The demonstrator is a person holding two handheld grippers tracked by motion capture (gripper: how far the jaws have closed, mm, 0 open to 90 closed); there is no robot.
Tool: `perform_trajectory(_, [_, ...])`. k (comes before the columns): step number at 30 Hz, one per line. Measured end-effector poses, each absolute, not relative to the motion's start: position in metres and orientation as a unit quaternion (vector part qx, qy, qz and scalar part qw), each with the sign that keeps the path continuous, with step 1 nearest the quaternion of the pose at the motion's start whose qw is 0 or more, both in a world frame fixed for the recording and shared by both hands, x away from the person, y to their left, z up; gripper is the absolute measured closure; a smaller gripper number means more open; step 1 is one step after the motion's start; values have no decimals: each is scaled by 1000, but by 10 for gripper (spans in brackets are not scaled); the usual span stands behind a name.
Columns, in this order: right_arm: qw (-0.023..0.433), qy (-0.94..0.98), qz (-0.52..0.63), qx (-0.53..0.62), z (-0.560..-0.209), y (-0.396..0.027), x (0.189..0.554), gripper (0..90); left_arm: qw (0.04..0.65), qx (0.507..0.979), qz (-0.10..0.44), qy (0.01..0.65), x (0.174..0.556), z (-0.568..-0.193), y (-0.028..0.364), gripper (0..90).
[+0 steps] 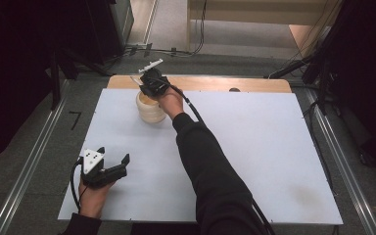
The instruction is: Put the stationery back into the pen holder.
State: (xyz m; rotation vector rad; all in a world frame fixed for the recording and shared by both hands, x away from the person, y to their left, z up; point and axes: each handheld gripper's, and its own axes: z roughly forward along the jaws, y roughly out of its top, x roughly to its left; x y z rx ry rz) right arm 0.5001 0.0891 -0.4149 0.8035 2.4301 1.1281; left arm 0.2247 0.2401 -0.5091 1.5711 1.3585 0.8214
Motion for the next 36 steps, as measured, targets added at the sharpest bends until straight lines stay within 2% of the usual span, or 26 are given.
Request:
perform_trajectory(13, [166,856,398,285,-416,85,500,738,438,634,330,546,225,-509,240,92])
perform_trajectory(14, [163,856,399,286,-416,85,500,704,438,634,329,546,225,-509,240,92])
perform_trajectory(20, [158,853,408,283,-416,79,499,656,437,635,329,546,225,-510,240,92])
perform_trajectory(23, [152,853,411,284,-414,75,498,588,438,634,328,546,225,-509,240,92])
perform_trajectory(28, [145,852,416,282,-413,66,494,526,439,635,328,545,226,-510,239,92])
perform_trajectory(30, [136,854,414,286,-413,60,492,461,438,635,328,545,226,-510,239,92])
perform_trajectory(32, [134,852,416,288,-413,59,491,438,439,635,328,545,226,-510,239,92])
perform_trajectory(34, [125,850,423,287,-411,51,486,363,439,635,328,545,226,-510,239,92])
perform_trajectory(36, [124,851,423,286,-411,50,485,337,438,635,328,545,226,-510,239,92])
